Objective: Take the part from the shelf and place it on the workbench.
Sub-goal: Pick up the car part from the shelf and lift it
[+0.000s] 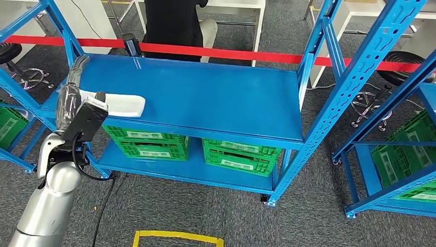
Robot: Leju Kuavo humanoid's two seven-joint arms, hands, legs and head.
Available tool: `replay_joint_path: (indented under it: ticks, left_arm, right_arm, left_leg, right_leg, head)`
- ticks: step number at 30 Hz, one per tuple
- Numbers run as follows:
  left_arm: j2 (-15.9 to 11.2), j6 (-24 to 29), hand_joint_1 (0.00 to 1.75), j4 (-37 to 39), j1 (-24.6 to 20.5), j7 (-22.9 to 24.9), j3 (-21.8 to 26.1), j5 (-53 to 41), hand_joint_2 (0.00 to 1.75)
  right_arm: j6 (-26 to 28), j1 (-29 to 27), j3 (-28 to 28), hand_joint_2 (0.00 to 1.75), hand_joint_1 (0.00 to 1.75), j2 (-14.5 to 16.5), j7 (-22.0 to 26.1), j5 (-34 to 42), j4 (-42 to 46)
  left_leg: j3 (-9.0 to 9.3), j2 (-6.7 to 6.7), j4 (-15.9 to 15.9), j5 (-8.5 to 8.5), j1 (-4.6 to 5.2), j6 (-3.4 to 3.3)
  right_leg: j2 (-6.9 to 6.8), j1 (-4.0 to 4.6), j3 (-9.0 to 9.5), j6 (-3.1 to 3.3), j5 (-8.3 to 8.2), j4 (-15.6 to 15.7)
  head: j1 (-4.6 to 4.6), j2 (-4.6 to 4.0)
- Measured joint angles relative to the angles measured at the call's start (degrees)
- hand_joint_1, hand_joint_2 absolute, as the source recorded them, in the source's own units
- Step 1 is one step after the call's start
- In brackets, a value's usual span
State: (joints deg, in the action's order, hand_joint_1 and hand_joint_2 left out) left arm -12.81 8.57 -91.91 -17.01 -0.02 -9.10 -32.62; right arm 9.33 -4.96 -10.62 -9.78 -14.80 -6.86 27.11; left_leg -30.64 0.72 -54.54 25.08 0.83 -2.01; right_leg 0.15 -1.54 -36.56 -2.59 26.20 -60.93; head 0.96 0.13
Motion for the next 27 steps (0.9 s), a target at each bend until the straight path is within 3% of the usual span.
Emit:
replay_joint_path:
  ticks: [2, 4, 6, 8, 10, 11, 12, 13, 15, 16, 18, 21, 25, 27]
  left_arm:
    - [0.0, 0.0, 0.0, -0.1, 0.0, 0.0, 0.1, -0.1, 0.0]
    - [-0.1, 0.0, 0.0, -0.2, 0.1, 0.0, 0.2, -0.2, 0.0]
    - [-0.2, 0.0, 0.0, -0.3, 0.1, 0.1, 0.3, -0.4, 0.0]
    - [-0.4, 0.0, 0.0, -0.4, 0.1, 0.1, 0.5, -0.4, 0.0]
    - [-0.5, 0.0, 0.0, -0.4, 0.3, 0.1, 0.6, -0.4, 0.0]
    - [-0.5, 0.0, 0.0, -0.4, 0.4, 0.1, 0.6, -0.5, 0.0]
    - [-0.5, 0.0, 0.0, -0.4, 0.6, 0.1, 0.7, -0.5, 0.0]
    - [-0.5, 0.0, 0.0, -0.4, 0.6, 0.1, 0.7, -0.5, 0.0]
    - [-0.6, 0.0, 0.0, -0.4, 0.6, 0.1, 0.8, -0.5, 0.0]
    - [-0.6, 0.0, 0.0, -0.5, 0.6, 0.1, 0.9, -0.6, 0.0]
    - [-0.6, 0.0, 0.0, -0.5, 0.6, 0.2, 0.9, -0.6, 0.0]
    - [-0.6, 0.1, 0.0, -0.5, 0.7, 0.5, 1.0, -1.2, 0.0]
    - [-0.9, 1.8, 0.0, -0.5, 0.7, 4.0, 1.0, -7.4, 1.75]
    - [-1.6, 2.6, 0.0, -0.7, 0.8, 8.4, 1.0, -15.8, 1.75]
  right_arm:
    - [-0.1, 0.1, -0.1, 1.75, 0.0, 0.0, 0.0, 0.0, 0.0]
    - [-0.1, 0.1, -0.2, 1.75, 0.0, 0.0, -0.1, 0.0, 0.0]
    - [-0.2, 0.1, -0.2, 1.75, 0.0, 0.1, -0.1, 0.0, 0.0]
    - [-0.2, 0.2, -0.3, 1.75, 0.0, 0.1, -0.1, 0.0, 0.0]
    - [-0.2, 0.3, -0.3, 1.75, 0.0, 0.2, -0.1, -0.1, 0.0]
    - [-0.2, 0.3, -0.3, 1.75, 0.0, 0.2, -0.2, -0.2, 0.0]
    - [-0.2, 0.3, -0.3, 1.75, 0.0, 0.2, -0.3, -0.5, 0.0]
    - [-0.2, 0.3, -0.4, 1.75, 0.0, 0.2, -0.4, -0.8, 0.0]
    - [-0.2, 0.4, -0.7, 1.75, 0.0, 0.2, -0.6, -1.2, 0.0]
    - [-0.2, 0.5, -0.8, 1.75, 0.0, 0.2, -0.6, -1.3, 0.0]
    - [-0.1, 0.6, -1.0, 1.75, 0.0, 0.2, -0.6, -1.3, 0.0]
    - [-0.2, 0.6, -1.2, 1.75, 0.0, 0.2, -0.5, -0.9, 0.0]
    - [-0.2, 0.8, -1.2, 1.75, 0.0, 0.3, -0.5, -0.9, 0.0]
    - [-0.2, 0.7, -1.2, 1.75, 0.0, 0.3, -0.8, -1.3, 0.0]
  left_leg:
    - [0.05, 0.02, -0.7, 1.03, 0.12, 0.72]
    - [-0.02, 0.03, -1.2, 1.57, 0.18, 1.3]
    - [-0.43, -0.1, -2.7, 2.21, 0.0, 1.89]
    - [-3.43, -0.34, -8.1, 4.05, -0.42, 2.7]
    - [-8.51, -0.53, -15.8, 6.57, -0.94, 3.44]
    - [-10.52, -0.59, -18.1, 6.94, -1.18, 3.71]
    - [-11.42, -0.63, -18.1, 6.03, -1.37, 3.9]
    - [-11.15, -0.65, -15.9, 3.83, -1.5, 4.02]
    - [-8.17, -0.64, -7.5, -1.87, -1.56, 4.09]
    - [-6.61, -0.61, -3.8, -3.67, -1.47, 4.01]
    - [-5.12, -0.55, -0.7, -4.51, -1.28, 3.84]
    - [-5.16, -0.44, -0.6, -4.36, -1.17, 3.67]
    - [-5.21, -0.42, -0.6, -4.15, -1.02, 3.48]
    - [-5.22, -0.42, -0.6, -4.11, -0.98, 3.43]
  right_leg:
    - [-0.12, 0.17, 1.34, 1.11, -1.49, 3.8]
    - [-0.14, 0.22, 1.71, 2.69, -1.26, 3.9]
    - [-0.04, 0.01, 2.48, 3.4, -1.32, 4.0]
    - [0.1, -0.05, 3.28, 3.83, -0.91, 4.0]
    - [0.21, 0.04, 3.83, 4.07, -0.35, 4.0]
    - [0.26, 0.1, 4.13, 4.14, -0.08, 4.0]
    - [0.3, 0.14, 4.5, 4.22, 0.18, 4.0]
    - [0.37, 0.18, 4.95, 4.25, 0.47, 4.0]
    - [0.54, 0.24, 5.81, 4.21, 1.11, 4.0]
    - [0.65, 0.38, 6.03, 4.09, 1.39, 4.1]
    - [0.77, 0.66, 5.96, 3.87, 1.68, 4.0]
    - [0.73, 0.73, 5.9, 3.74, 1.77, 4.1]
    - [0.68, 0.59, 5.94, 3.53, 1.91, 4.2]
    - [0.68, 0.54, 5.94, 3.52, 1.91, 4.2]
  head:
    - [0.03, 0.0]
    - [0.11, 0.0]
    - [0.16, 0.0]
    - [0.22, 0.0]
    - [0.26, 0.0]
    - [0.28, 0.0]
    - [0.27, 0.0]
    - [0.27, 0.0]
    - [0.25, 0.0]
    - [0.27, 0.0]
    - [0.27, 0.0]
    - [0.28, 0.0]
    - [0.28, 0.0]
    - [0.28, 0.0]
